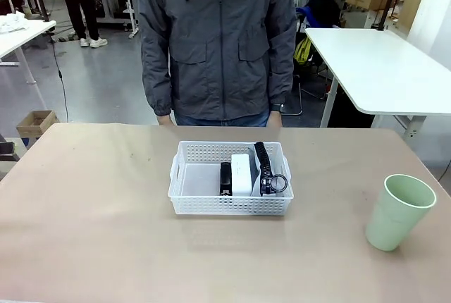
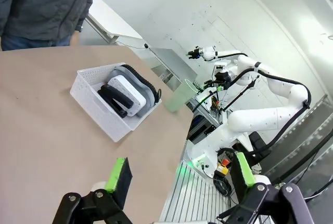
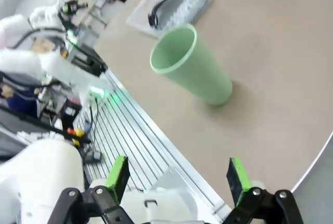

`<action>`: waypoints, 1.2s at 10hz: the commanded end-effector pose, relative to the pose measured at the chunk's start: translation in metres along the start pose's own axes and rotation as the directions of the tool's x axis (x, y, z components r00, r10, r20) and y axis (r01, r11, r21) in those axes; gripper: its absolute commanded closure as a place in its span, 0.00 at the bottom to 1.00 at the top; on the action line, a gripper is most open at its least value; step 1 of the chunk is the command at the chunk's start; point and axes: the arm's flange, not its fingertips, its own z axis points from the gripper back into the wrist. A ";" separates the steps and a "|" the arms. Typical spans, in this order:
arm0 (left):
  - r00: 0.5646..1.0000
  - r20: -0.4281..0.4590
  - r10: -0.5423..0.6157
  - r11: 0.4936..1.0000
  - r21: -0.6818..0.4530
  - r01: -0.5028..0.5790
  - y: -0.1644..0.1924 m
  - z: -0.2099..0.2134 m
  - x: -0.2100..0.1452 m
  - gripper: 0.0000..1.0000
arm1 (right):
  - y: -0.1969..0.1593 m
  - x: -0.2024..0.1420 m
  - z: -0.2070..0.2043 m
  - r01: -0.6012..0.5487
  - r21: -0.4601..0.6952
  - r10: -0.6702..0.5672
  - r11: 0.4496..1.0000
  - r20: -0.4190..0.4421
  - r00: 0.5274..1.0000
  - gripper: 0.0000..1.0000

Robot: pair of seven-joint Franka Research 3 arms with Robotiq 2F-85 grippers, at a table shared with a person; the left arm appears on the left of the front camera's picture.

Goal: Efficiently arrange items inside the basket to fit them all.
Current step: Pick up the Reusable plastic cup and place it inside the Organizing basket.

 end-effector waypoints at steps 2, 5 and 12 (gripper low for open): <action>1.000 0.024 0.010 1.000 0.003 -0.010 -0.002 -0.003 0.002 0.00 | -0.031 -0.021 -0.026 -0.149 -0.031 0.145 0.988 -0.102 0.984 0.00; 1.000 0.024 0.010 1.000 0.003 -0.010 -0.002 -0.003 0.002 0.00 | -0.032 -0.013 -0.012 -0.109 -0.007 0.108 0.994 -0.097 0.989 0.00; 1.000 0.024 0.010 1.000 0.003 -0.010 -0.002 -0.003 0.002 0.00 | -0.064 -0.022 -0.082 -0.513 -0.008 0.509 0.858 -0.110 0.853 0.00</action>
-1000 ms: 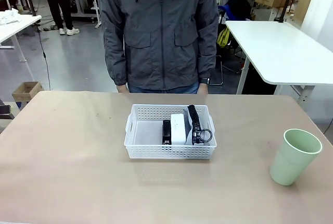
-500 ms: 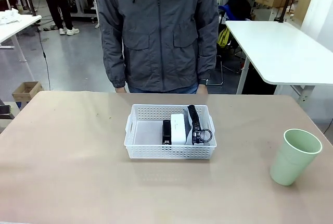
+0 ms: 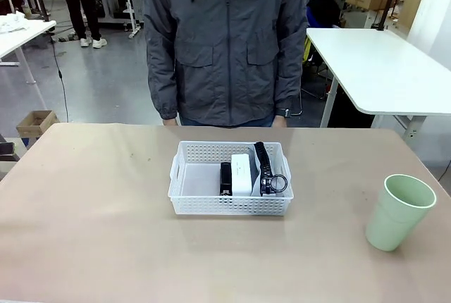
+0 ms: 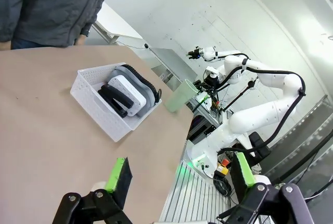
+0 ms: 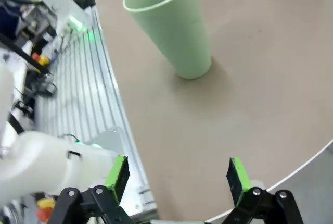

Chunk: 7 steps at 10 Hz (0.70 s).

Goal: Efficiently arrange items inside the basket to fit them all.
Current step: Pick up the Reusable plastic cup and place it inside the Organizing basket.

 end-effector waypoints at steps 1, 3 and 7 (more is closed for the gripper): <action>1.000 0.023 0.007 1.000 0.002 -0.007 -0.003 -0.004 0.002 0.00 | 0.004 -0.014 -0.064 -0.194 -0.023 0.195 0.981 0.072 0.978 0.00; 1.000 0.023 0.007 1.000 0.002 -0.007 -0.003 -0.004 0.002 0.00 | -0.010 -0.015 -0.090 -0.252 0.005 0.250 0.968 0.088 0.964 0.00; 1.000 0.023 0.007 1.000 0.002 -0.007 -0.003 -0.004 0.002 0.00 | -0.027 -0.010 -0.130 -0.296 0.088 0.284 0.951 0.132 0.950 0.00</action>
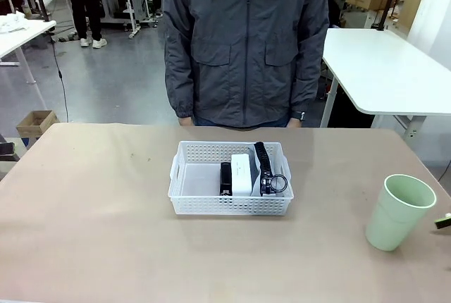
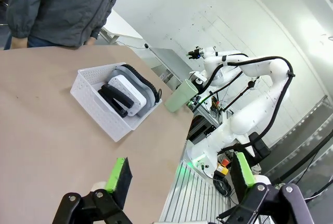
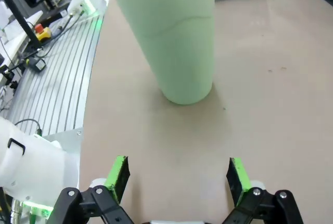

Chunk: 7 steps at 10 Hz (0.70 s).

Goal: Efficiently arrange items inside the basket to fit them all.
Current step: Pick up the Reusable plastic cup and place it inside the Organizing basket.

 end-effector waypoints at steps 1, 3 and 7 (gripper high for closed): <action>1.000 0.023 0.005 1.000 0.002 -0.006 -0.004 -0.004 0.002 0.00 | 0.020 0.004 -0.040 -0.051 -0.019 0.051 0.999 0.032 0.998 0.00; 1.000 0.023 0.005 1.000 0.002 -0.006 -0.004 -0.004 0.002 0.00 | 0.015 0.009 -0.056 -0.079 -0.061 0.085 0.995 0.093 0.992 0.00; 1.000 0.023 0.005 1.000 0.002 -0.006 -0.004 -0.004 0.002 0.00 | 0.015 0.015 -0.083 -0.115 -0.133 0.133 0.984 0.138 0.981 0.00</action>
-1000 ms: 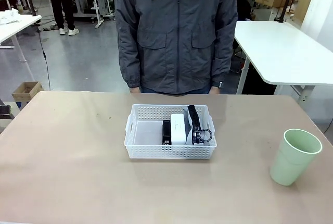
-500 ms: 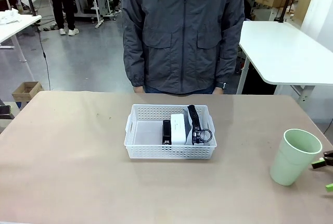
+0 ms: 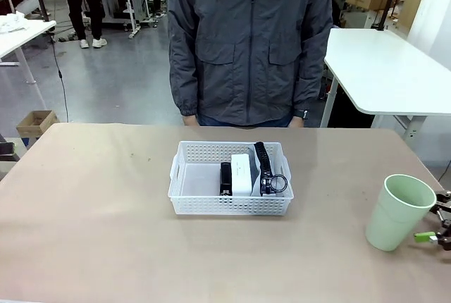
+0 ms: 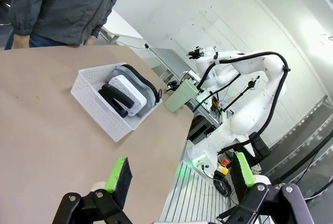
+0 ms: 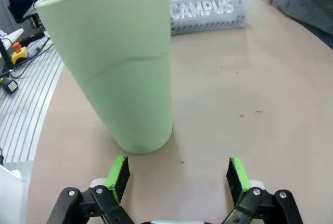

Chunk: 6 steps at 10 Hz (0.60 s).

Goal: Efficiently arrange items inside the basket to fit them all.
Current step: Pick up the Reusable plastic cup and place it inside the Organizing basket.

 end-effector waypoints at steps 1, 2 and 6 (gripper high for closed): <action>1.000 0.023 0.006 1.000 0.001 -0.006 -0.004 -0.005 0.002 0.00 | 0.049 0.005 -0.035 -0.062 0.014 0.063 0.998 -0.027 0.998 0.00; 1.000 0.023 0.006 1.000 0.001 -0.006 -0.004 -0.005 0.002 0.00 | 0.049 0.004 -0.039 -0.060 0.051 0.062 0.997 -0.040 0.997 0.00; 1.000 0.023 0.006 1.000 0.001 -0.006 -0.004 -0.005 0.002 0.00 | 0.056 0.010 -0.057 -0.085 0.124 0.092 0.989 -0.053 0.994 0.00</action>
